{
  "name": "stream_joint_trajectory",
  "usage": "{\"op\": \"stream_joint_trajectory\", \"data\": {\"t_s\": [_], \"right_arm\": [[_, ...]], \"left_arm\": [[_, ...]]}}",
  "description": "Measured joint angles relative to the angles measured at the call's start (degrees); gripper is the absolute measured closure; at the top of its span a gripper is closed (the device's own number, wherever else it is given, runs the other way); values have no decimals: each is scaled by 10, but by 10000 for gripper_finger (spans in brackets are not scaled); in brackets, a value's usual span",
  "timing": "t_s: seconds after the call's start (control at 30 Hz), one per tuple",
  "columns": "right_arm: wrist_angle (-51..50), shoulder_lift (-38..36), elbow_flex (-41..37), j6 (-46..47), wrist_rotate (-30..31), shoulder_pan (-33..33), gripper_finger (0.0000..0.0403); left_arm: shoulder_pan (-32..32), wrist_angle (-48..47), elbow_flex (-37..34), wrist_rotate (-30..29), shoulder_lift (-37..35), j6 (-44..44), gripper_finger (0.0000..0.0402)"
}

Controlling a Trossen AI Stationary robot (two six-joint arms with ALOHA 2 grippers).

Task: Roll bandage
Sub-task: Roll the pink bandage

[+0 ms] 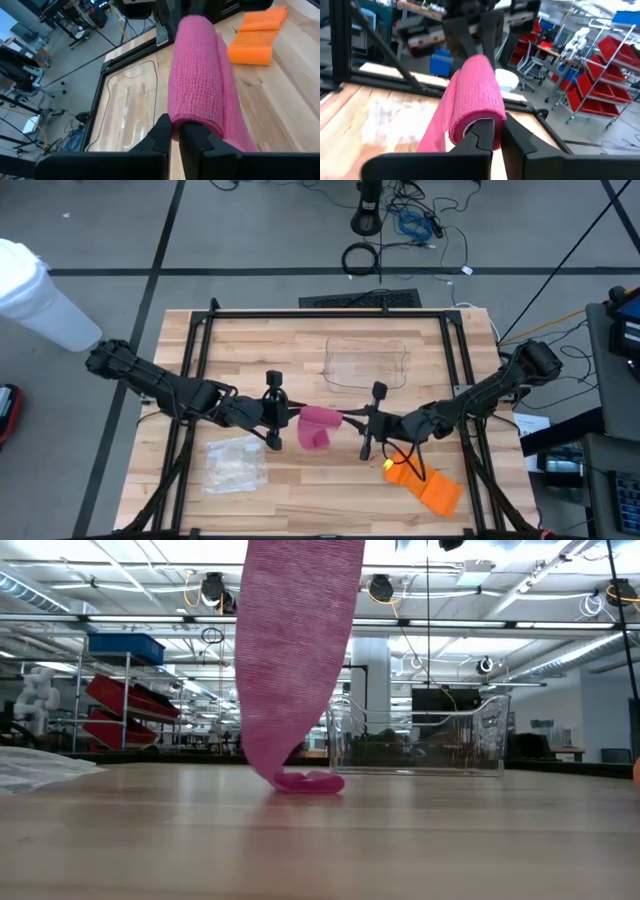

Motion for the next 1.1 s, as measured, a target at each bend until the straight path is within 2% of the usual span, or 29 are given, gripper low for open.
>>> {"op": "stream_joint_trajectory", "data": {"t_s": [0.13, 0.23, 0.43, 0.57, 0.67, 0.73, 0.83, 0.97, 1.03, 1.1], "right_arm": [[-5, -1, 0, -17, -3, 5, 337], [-6, -10, 0, -29, 12, 16, 284], [-20, -46, 0, -77, 170, 52, 190], [-57, -76, 0, -62, 212, 84, 162], [-136, -84, -1, 23, 187, 90, 161], [-148, -79, -18, 67, 140, 82, 163], [-66, -62, -70, 102, 78, 66, 166], [109, -31, -143, 118, 40, 33, 167], [161, -12, -164, 138, 2, 10, 167], [186, 4, -168, 166, -36, -10, 167]], "left_arm": [[0, 11, 0, 0, 0, -5, 383], [-1, 17, 0, -26, 1, -9, 384], [0, 24, 2, -61, 1, -11, 384], [0, 26, 2, -99, 0, -14, 384], [0, 28, 2, -108, 0, -15, 385], [0, 28, 2, -108, 0, -16, 385], [0, 23, -3, -108, 0, -36, 385], [0, 36, -37, -107, 0, -61, 385], [2, 68, -78, -106, -1, -85, 385], [9, 152, -132, -101, -5, -86, 385]]}}
